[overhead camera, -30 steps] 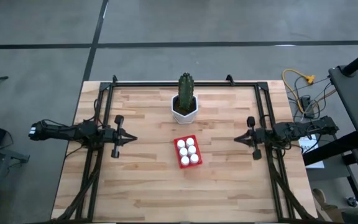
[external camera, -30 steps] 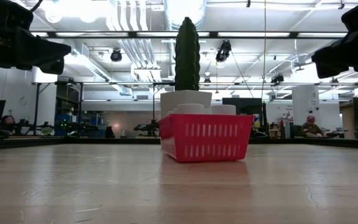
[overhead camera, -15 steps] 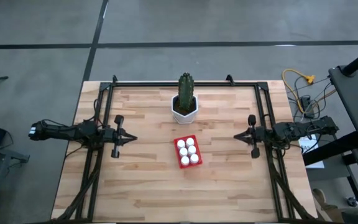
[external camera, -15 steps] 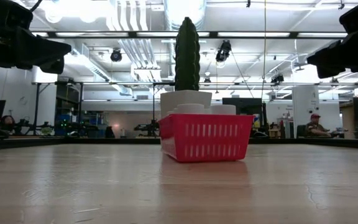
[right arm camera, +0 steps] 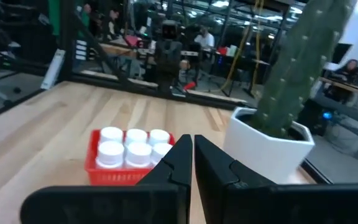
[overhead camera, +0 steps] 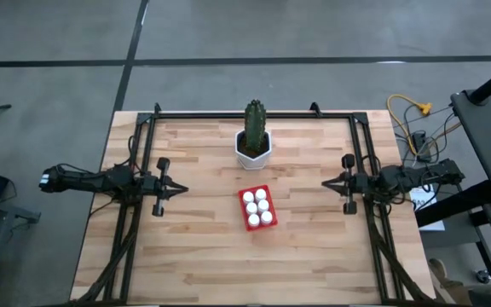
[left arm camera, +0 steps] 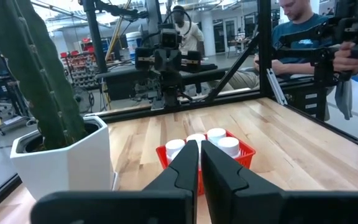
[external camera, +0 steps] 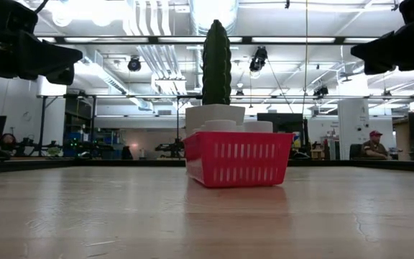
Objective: Pick and place pill bottles into a basket
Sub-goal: Return to Home Position
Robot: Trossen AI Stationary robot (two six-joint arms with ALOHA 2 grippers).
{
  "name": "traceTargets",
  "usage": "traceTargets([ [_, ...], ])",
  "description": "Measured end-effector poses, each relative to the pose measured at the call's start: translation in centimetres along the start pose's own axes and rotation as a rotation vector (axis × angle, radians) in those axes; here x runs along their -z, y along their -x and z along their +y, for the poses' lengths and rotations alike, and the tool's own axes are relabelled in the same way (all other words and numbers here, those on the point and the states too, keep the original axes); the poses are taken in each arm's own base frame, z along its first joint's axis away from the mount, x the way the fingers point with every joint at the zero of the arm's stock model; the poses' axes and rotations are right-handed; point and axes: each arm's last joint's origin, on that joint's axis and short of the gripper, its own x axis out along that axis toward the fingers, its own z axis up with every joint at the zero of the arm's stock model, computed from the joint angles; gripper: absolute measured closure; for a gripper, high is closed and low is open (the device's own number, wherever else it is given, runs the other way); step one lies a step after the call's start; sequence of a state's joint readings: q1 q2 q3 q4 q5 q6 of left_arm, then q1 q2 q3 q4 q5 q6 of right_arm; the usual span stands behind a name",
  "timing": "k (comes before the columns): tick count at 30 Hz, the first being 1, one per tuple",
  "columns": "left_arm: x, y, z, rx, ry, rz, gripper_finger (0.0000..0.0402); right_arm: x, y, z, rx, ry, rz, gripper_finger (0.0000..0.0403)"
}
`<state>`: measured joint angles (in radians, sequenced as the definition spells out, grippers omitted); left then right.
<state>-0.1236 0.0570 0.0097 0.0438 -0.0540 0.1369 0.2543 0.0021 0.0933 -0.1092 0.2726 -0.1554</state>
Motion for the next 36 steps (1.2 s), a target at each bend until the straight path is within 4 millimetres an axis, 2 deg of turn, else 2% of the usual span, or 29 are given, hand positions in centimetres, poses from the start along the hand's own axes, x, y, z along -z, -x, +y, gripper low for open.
traceTargets([
  [17, 0.0, 0.0, 0.0, 0.000, 0.000, 0.000, 0.0400, 0.2, -0.1, -1.1, 0.177, 0.031, 0.032, 0.0394],
  [21, 0.0, 0.0, 0.0, 0.000, 0.000, 0.002, 0.0400, 0.1, -0.1, -1.0, 0.078, 0.007, 0.011, 0.0394],
  [30, 0.0, 0.0, 0.0, -0.004, 0.000, 0.002, 0.0400, -0.7, -0.1, -1.0, 0.009, 0.003, -0.090, 0.0394],
  [36, 0.0, 0.0, 0.0, -0.004, 0.000, 0.002, 0.0400, 0.6, -0.6, -0.8, 0.024, 0.006, -0.123, 0.0394],
])
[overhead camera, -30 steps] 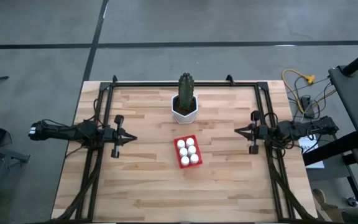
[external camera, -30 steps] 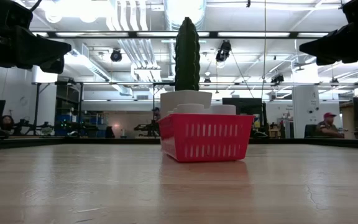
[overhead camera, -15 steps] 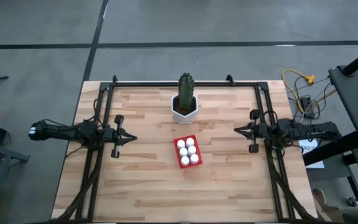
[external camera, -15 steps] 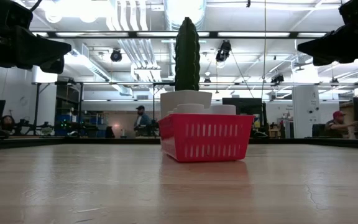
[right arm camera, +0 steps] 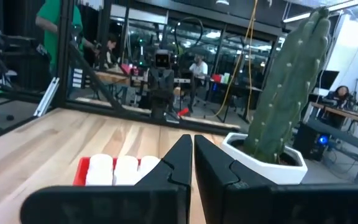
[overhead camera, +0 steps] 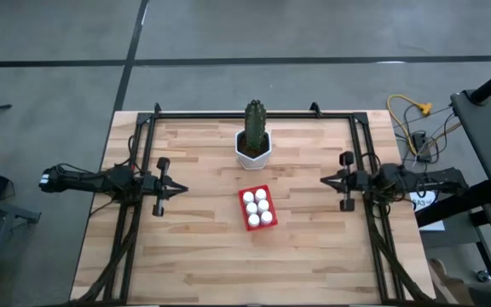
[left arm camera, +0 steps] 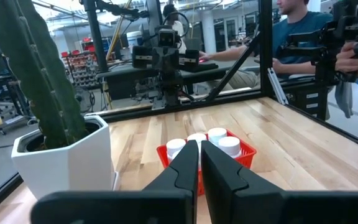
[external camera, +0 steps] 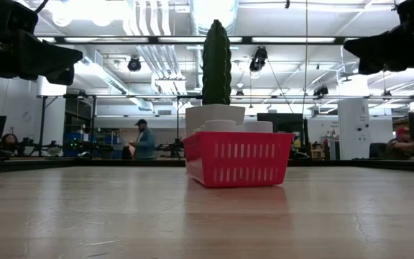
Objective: Pick and place pill bottles into a basket
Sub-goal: Return to Home Position
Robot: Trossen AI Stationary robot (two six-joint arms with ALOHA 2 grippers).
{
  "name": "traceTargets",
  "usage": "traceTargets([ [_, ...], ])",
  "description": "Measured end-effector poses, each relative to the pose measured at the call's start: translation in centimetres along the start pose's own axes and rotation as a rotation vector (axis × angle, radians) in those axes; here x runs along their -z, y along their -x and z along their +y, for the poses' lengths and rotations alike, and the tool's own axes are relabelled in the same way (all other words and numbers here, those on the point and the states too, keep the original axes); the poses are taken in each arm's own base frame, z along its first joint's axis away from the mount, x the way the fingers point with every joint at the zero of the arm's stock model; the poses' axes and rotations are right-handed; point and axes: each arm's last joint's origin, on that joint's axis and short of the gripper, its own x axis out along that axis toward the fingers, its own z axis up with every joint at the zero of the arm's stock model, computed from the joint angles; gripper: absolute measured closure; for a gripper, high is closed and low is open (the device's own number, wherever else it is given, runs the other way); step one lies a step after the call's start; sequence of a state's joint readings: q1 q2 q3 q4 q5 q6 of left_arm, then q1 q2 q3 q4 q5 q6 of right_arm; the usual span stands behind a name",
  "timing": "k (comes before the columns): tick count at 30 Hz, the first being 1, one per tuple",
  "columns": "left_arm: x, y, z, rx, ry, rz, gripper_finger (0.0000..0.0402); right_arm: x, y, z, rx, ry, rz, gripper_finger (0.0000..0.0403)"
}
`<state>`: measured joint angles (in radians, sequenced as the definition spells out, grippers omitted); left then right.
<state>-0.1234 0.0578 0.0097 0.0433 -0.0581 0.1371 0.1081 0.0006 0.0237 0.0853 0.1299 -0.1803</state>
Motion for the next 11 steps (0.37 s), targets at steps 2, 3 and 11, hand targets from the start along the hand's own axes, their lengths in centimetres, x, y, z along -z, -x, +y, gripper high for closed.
traceTargets([
  [2, 0.00, 0.00, 0.00, 0.000, 0.000, 0.000, 0.0400, 0.38, -0.05, 0.07, 0.000, 0.002, 0.002, 0.0394],
  [3, 0.00, 0.00, 0.00, 0.000, 0.000, 0.000, 0.0400, 0.40, -0.06, 0.08, -0.001, 0.003, 0.004, 0.0394],
  [11, 0.00, 0.00, 0.00, 0.000, 0.000, 0.000, 0.0400, 0.22, -0.01, 0.57, -0.174, 0.006, -0.036, 0.0394],
])
